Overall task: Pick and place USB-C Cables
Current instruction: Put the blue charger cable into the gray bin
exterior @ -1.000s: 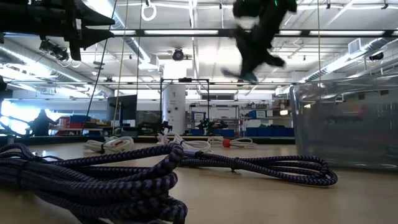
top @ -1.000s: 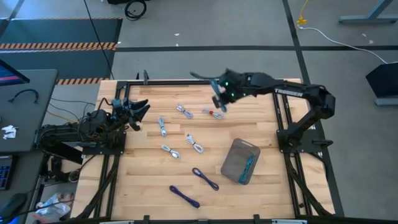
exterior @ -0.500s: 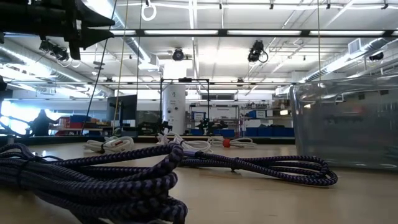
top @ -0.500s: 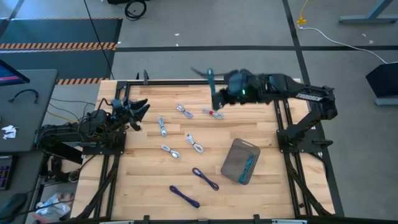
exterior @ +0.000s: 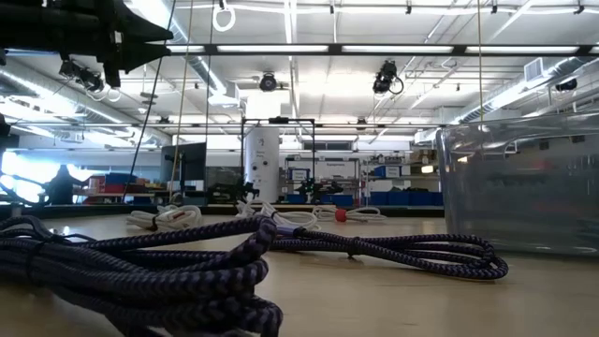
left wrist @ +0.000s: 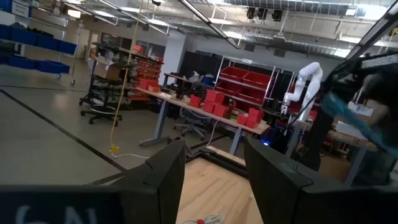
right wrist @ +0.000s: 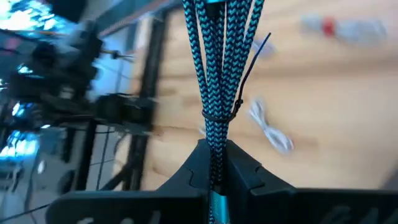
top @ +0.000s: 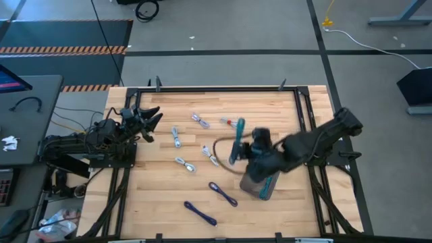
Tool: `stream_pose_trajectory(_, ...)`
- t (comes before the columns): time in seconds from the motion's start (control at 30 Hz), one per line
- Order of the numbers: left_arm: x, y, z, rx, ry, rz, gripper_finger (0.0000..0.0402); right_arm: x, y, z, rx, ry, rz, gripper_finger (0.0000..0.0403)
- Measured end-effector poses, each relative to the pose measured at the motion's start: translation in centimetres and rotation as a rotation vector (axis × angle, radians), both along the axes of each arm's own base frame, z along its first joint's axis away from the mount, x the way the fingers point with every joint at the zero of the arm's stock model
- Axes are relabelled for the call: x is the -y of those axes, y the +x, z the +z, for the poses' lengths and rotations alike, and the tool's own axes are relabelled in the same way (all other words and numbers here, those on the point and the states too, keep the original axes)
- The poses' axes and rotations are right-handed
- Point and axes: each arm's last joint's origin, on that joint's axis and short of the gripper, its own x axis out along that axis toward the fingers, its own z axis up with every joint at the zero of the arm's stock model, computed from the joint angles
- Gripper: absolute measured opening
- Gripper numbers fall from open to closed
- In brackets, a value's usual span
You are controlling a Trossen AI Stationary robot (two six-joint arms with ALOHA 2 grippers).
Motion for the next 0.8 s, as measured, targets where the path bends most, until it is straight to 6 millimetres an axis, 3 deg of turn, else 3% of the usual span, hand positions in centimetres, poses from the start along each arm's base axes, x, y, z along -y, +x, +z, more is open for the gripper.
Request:
stream_pose_trajectory(0.17, 0.0, 0.0, 0.0, -0.001, 0.000, 0.000, 0.0172, -2.2, 0.0, -4.1, -0.259, 0.300, -0.098, 0.0021)
stream_pose_trajectory(0.3, 0.0, 0.0, 0.0, -0.001, 0.000, -0.001, 0.0172, -3.3, -0.3, -5.7, -0.490, 0.529, -0.114, 0.0021)
stream_pose_trajectory(0.8, 0.0, 0.0, 0.0, -0.001, -0.001, -0.001, 0.0172, -1.6, -1.1, -6.3, -0.669, 0.504, -0.205, 0.0021)
